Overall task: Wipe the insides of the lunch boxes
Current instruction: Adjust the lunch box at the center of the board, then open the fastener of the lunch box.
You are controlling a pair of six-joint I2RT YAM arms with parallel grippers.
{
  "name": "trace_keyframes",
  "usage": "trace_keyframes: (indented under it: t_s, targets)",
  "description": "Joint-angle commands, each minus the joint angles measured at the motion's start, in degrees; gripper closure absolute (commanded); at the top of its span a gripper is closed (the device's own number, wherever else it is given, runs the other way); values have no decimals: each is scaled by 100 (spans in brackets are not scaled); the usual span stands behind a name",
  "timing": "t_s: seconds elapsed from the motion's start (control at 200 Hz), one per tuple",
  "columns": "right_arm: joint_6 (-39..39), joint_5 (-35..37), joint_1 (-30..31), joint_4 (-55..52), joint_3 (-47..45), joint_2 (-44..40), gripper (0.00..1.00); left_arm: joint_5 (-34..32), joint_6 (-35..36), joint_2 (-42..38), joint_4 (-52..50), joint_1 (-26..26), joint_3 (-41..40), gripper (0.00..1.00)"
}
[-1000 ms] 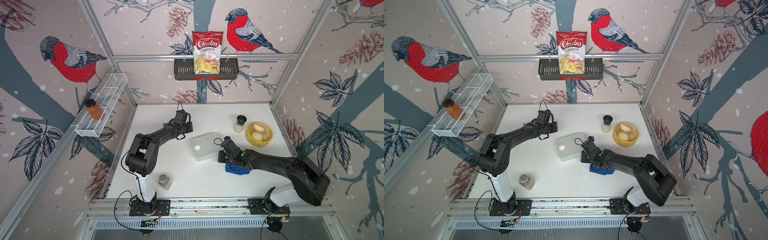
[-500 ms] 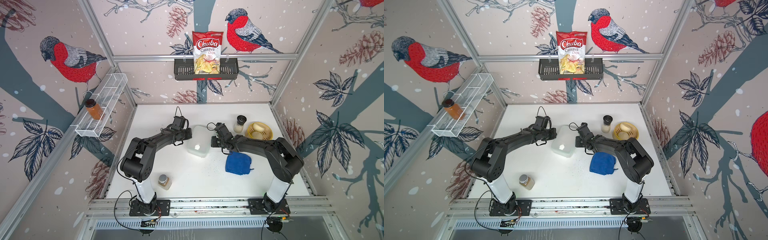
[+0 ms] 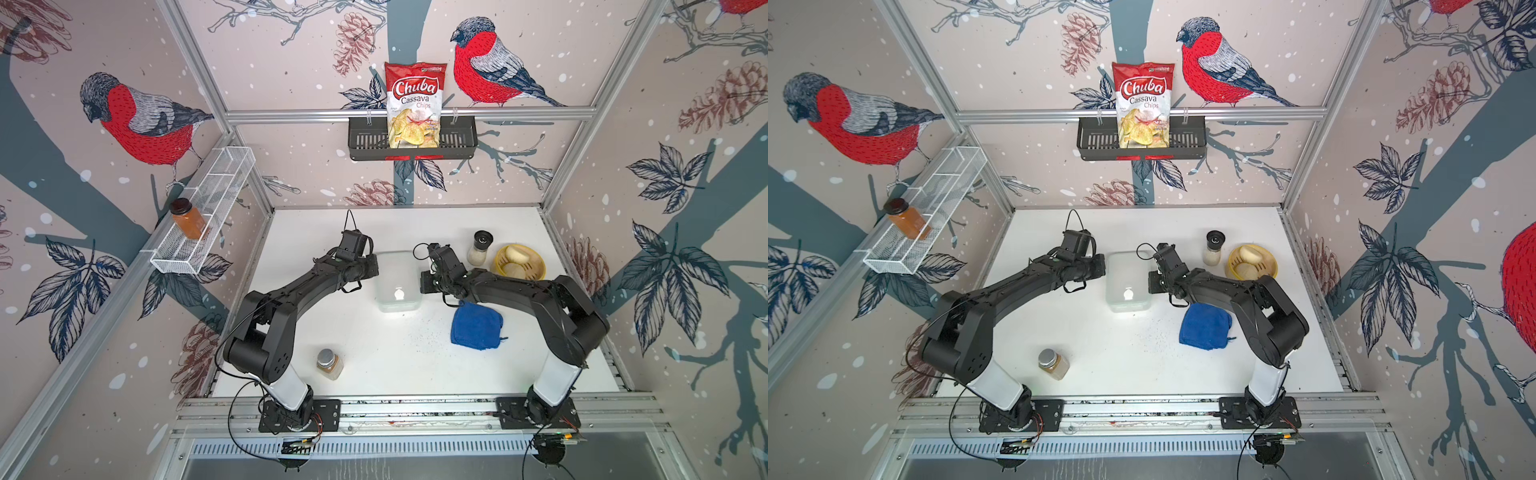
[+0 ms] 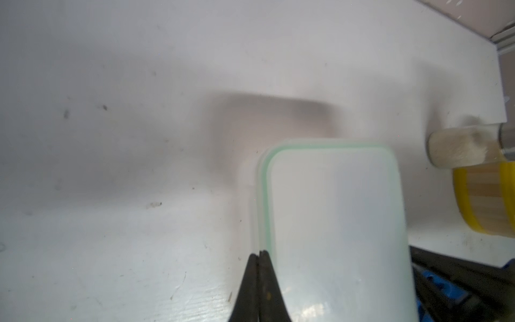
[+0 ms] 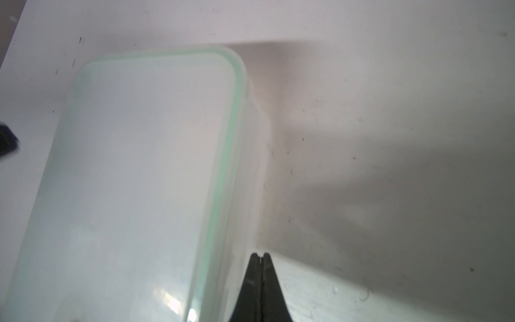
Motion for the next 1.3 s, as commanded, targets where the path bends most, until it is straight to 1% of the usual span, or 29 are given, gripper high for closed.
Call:
trace_keyframes:
  t_s: [0.0,0.06,0.11,0.15,0.17,0.175,0.2,0.205,0.21,0.225,0.27,0.36,0.41,0.51,0.575,0.645,0.815,0.935,1.021,1.176,1.231,1.296]
  targets:
    - [144,-184,-65,251,-314,-265,99,-450,149,-115,-511,1,424,100]
    - [229,-291,-160,346,-534,-458,98,-333,137,-181,-540,-1,615,100]
    - [300,-576,-315,510,-766,-660,93,-55,85,-220,-427,-19,672,100]
    - [328,-948,-488,706,-972,-828,85,171,30,-218,-313,-64,672,100]
    - [338,-1215,-624,832,-1108,-942,79,264,17,-211,-256,-105,662,100]
    - [338,-1215,-624,832,-1108,-942,79,283,12,-210,-241,-115,658,100]
    - [355,-1535,-789,1023,-1276,-1083,70,368,0,-204,-176,-183,640,100]
    - [355,-1535,-789,1023,-1276,-1083,70,384,-5,-202,-170,-198,639,100]
    - [357,-1663,-845,1098,-1332,-1125,67,400,-7,-197,-159,-214,633,100]
    - [357,-1856,-925,1216,-1420,-1184,62,437,-8,-189,-118,-258,624,100]
    - [379,-2392,-1158,1565,-1672,-1361,51,548,-2,-142,-12,-390,580,100]
    - [546,-3021,-1477,2162,-2065,-1600,33,726,34,35,86,-598,536,100]
    - [662,-3269,-1584,2435,-2186,-1624,28,785,30,187,61,-650,527,100]
    - [1069,-3813,-1671,3246,-2390,-1454,23,1061,-42,484,101,-670,458,100]
    - [1494,-4167,-1707,4013,-2528,-1212,23,1174,-86,589,150,-696,381,100]
    - [1911,-4419,-1707,4718,-2590,-905,23,1126,-144,651,137,-714,309,100]
    - [2928,-4779,-1676,6438,-2587,-98,22,1024,-252,788,104,-730,105,100]
    - [3453,-4920,-1636,7202,-2435,527,25,1014,-334,888,181,-745,-32,100]
    - [3528,-4823,-1603,7262,-2370,750,26,988,-394,958,210,-746,-85,100]
    - [2994,-4472,-1422,6253,-2096,810,25,987,-428,1063,257,-758,-132,100]
    - [2981,-4434,-1382,6227,-2042,883,25,988,-430,1092,274,-758,-140,100]
    - [3117,-4453,-1368,6432,-2020,1024,25,984,-432,1139,292,-758,-166,100]
